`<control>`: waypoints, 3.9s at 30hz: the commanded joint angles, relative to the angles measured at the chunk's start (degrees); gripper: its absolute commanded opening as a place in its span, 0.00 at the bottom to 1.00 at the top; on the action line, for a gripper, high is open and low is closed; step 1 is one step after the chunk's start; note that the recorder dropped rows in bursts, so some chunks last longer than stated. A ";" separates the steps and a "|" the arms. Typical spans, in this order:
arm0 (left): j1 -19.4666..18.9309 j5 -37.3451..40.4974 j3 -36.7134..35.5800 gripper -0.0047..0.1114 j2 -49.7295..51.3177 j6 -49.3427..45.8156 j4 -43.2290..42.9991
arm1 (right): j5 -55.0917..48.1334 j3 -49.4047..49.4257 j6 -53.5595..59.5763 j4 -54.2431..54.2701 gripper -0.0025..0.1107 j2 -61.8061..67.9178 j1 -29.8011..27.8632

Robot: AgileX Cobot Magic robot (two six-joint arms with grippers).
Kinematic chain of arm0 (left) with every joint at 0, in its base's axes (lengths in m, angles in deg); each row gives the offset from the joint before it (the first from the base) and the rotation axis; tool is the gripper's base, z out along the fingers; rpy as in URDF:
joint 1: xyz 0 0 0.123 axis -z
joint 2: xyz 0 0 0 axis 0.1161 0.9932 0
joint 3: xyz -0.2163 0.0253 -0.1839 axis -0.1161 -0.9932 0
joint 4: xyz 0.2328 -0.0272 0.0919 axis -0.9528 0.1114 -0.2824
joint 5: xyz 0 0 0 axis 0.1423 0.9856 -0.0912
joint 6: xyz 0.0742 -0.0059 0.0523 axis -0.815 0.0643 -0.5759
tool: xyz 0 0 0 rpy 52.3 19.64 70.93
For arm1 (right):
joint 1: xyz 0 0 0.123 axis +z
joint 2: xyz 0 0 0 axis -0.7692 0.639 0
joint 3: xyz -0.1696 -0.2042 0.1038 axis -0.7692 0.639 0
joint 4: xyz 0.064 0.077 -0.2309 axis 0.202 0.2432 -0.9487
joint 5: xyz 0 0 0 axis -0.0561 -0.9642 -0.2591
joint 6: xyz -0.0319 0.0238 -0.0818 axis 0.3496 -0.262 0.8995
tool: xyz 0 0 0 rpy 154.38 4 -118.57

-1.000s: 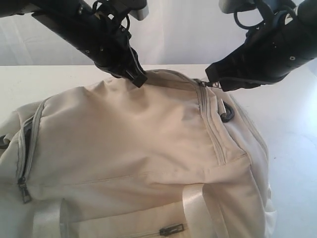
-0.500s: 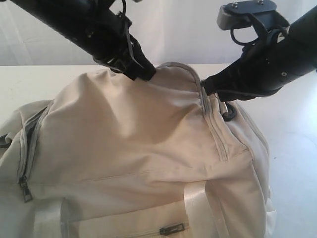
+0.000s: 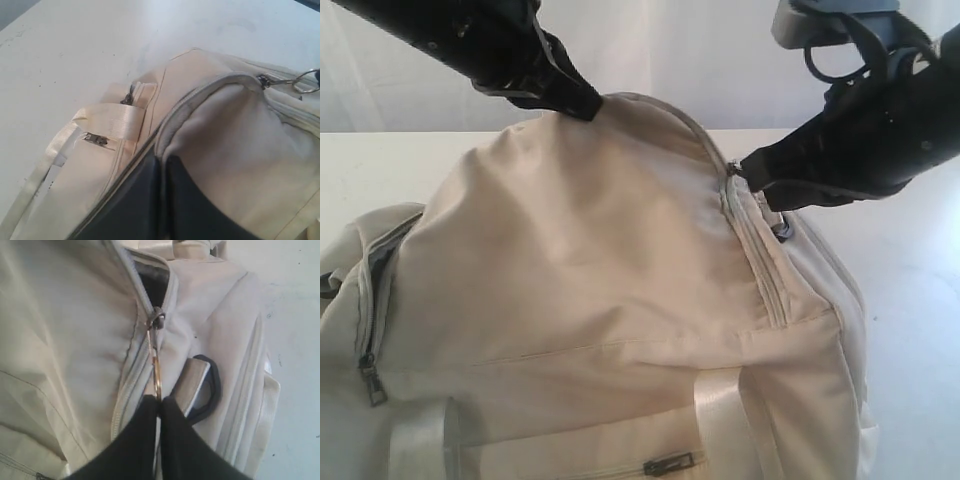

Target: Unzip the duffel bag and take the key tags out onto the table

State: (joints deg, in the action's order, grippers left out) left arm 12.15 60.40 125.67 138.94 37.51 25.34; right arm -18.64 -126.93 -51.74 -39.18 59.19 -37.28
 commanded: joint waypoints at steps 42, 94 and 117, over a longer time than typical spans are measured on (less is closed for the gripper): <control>-1.71 -0.77 0.28 0.04 3.10 1.34 -1.51 | -9.82 27.49 -2.56 -0.56 0.02 -34.24 -0.35; -1.44 23.80 -67.03 0.63 -44.89 -9.08 39.29 | -4.14 16.72 0.68 -2.48 0.02 -34.24 -0.35; -1.44 -6.89 -38.65 0.58 -25.30 -1.45 14.02 | 3.20 16.72 11.92 12.54 0.02 -29.90 -0.35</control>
State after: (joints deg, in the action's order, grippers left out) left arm 10.66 56.03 86.68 108.97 36.96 38.04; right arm -15.33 -109.82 -41.42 -26.79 28.52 -37.28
